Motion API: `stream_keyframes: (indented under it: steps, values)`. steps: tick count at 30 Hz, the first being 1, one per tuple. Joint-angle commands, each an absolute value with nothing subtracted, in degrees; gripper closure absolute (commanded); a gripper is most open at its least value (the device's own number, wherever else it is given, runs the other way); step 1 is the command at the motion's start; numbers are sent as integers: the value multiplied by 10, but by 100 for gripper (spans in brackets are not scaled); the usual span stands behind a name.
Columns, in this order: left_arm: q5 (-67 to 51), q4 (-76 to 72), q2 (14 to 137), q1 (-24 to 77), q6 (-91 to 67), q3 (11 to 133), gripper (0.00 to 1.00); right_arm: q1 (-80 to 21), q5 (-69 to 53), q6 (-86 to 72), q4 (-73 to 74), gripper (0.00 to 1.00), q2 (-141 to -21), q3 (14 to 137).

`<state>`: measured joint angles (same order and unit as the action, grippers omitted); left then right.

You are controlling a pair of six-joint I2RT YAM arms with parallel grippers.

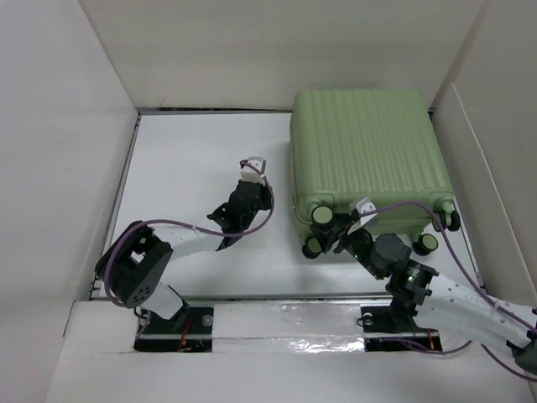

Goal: Pack the luggage

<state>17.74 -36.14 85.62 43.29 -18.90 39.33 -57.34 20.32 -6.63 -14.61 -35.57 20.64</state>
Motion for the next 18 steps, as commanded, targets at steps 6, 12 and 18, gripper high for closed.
stream_keyframes:
  steps: [6,12,18]
  values:
    - [-74,-490,783,431,-199,273,83,-569,209,-79,-206,90,-358,228]
    - [-131,-490,788,446,-166,259,48,-569,216,-79,-207,90,-357,225]
    - [-107,-500,838,446,-135,302,43,-569,213,-79,-201,90,-352,227]
